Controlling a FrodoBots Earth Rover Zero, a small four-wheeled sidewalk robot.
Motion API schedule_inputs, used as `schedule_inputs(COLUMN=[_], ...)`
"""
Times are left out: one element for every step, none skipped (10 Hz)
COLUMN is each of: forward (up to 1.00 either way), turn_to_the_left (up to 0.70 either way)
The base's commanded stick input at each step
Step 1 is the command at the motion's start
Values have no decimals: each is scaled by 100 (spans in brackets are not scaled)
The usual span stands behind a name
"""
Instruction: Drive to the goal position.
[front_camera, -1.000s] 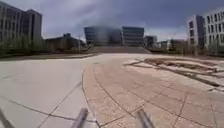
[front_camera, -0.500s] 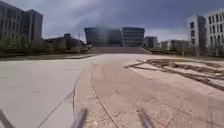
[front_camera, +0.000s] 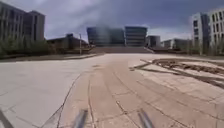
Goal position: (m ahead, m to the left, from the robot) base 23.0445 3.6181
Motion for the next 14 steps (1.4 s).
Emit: schedule_inputs(forward=[100, 100, 100, 100, 100, 100, 100, 100, 100, 100, 100, 100, 100, 100], turn_to_the_left=[-2, -23, -35, -40, -40, -38, -22, 0, 0, 0, 0, 0, 0, 0])
